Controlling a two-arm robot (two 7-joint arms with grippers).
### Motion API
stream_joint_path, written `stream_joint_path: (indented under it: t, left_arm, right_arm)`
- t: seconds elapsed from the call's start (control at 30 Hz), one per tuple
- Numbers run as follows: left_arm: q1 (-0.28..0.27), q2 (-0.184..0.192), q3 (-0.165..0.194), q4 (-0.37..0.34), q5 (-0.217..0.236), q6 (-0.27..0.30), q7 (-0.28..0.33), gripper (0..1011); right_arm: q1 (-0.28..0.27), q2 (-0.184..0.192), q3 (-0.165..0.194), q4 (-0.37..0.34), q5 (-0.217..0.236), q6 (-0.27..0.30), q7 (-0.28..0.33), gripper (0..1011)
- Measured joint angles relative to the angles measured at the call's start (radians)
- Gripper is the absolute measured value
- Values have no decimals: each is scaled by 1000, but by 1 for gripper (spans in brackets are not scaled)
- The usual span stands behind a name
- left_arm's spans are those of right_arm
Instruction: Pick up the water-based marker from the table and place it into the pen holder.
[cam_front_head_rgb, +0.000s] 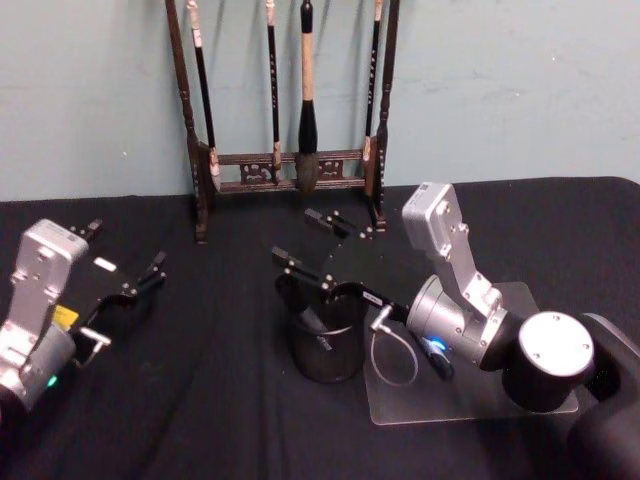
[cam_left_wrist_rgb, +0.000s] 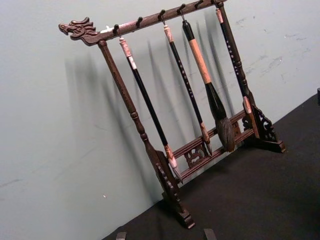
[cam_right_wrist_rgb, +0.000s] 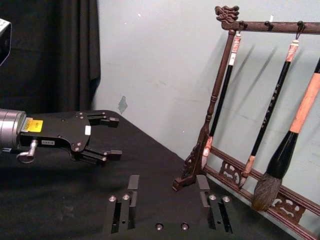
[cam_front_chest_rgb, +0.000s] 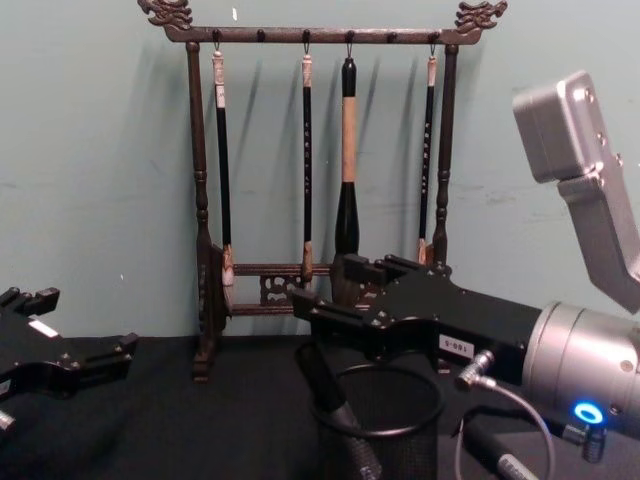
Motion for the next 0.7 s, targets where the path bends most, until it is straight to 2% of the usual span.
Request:
stream_joint_path:
  t: [0.03,0.07,0.17,0.27,0.57,0.7]
  left_arm:
    - [0,0,0,0,0,0,0,1001]
    - [0,0,0,0,0,0,0,1001]
    - [0,0,0,0,0,0,0,1002]
    - [0,0,0,0,0,0,0,1001]
    - [0,0,0,0,0,0,0,1001]
    - [0,0,0,0,0,0,0,1001]
  right_arm:
    - [0,0,0,0,0,0,0,739]
    - [0,0,0,0,0,0,0,739]
    - [0,0,0,0,0,0,0,918]
    - [0,0,0,0,0,0,0,1002]
    - [-4,2,4,-3,-3,0,-14,1002]
    - [-27,10,23,-31,-35,6,-76,1002]
